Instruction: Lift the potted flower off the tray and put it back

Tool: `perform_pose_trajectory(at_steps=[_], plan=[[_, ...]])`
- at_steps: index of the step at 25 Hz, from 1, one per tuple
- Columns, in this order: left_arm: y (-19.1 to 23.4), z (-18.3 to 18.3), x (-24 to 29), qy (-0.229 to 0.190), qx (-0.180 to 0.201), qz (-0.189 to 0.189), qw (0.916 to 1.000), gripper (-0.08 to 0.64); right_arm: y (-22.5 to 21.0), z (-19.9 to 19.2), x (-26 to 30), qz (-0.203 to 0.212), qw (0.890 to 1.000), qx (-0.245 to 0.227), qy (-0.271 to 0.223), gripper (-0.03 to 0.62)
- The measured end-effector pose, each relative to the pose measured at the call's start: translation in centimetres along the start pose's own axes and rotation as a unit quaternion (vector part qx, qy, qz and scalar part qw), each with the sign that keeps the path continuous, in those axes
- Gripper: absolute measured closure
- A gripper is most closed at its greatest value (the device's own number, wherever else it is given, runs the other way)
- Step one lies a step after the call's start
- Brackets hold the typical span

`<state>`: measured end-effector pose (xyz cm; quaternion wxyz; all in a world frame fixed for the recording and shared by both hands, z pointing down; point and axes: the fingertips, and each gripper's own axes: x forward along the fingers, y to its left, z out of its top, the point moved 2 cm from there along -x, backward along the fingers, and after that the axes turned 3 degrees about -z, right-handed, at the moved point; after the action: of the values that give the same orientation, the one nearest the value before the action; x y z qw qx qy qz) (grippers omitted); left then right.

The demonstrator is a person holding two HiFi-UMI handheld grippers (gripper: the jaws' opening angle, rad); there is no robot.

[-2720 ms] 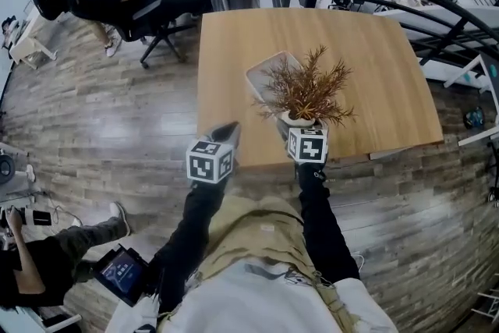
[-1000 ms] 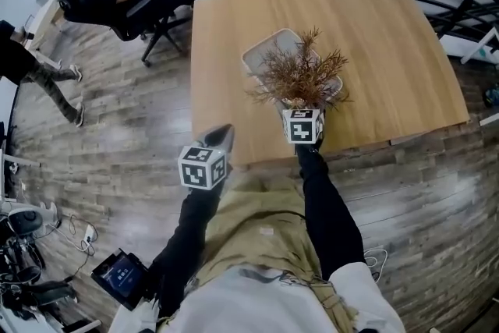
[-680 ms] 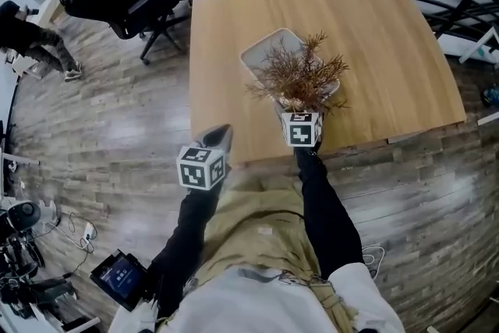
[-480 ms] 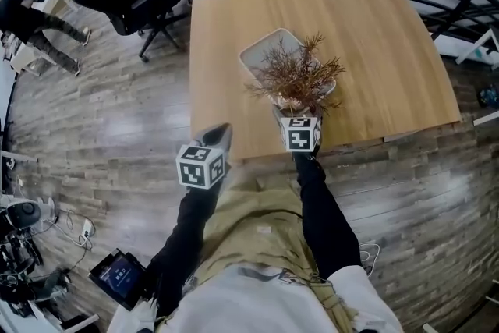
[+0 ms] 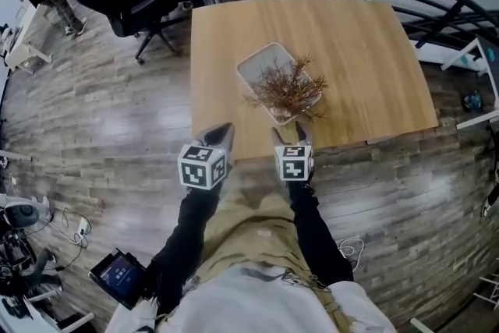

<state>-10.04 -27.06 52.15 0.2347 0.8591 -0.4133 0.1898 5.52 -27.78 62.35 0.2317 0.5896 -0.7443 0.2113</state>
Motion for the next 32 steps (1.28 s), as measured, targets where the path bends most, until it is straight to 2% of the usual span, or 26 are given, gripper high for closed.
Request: perform_pose_trajectory(at_steps=[7,13,17,23,26,32], plan=[[-1.4,7.0,-2.6,-0.046,0.012,-0.015,0.9988,0.558,-0.2,5.6,-6.6,-0.027,0.999,-0.005,-0.023,0.443],[-3.1,12.4,-4.6,-0.102,0.047,-0.022,0.9935,0.558,-1.0,13.5,-11.2,-0.043,0.994,0.002,-0.1,0.584],[-4.1,14.5,-5.5,-0.128,0.062,-0.028,0.9894,0.558,-0.3,18.0,-13.8,-0.031,0.989,-0.007,-0.146,0.588],[-5.8,17.8,-7.0,-0.172,0.094,-0.032,0.98,0.558,0.6,22.2,-16.6,-0.023,0.98,-0.019,-0.195,0.588],[-6.4,18.8,-7.5,-0.19,0.105,-0.033,0.9757,0.558,0.7,23.4,-17.4,-0.021,0.976,-0.015,-0.215,0.588],[-6.7,19.1,-7.7,-0.201,0.115,-0.035,0.9721,0.558,1.0,24.3,-18.0,-0.026,0.972,-0.03,-0.232,0.588]])
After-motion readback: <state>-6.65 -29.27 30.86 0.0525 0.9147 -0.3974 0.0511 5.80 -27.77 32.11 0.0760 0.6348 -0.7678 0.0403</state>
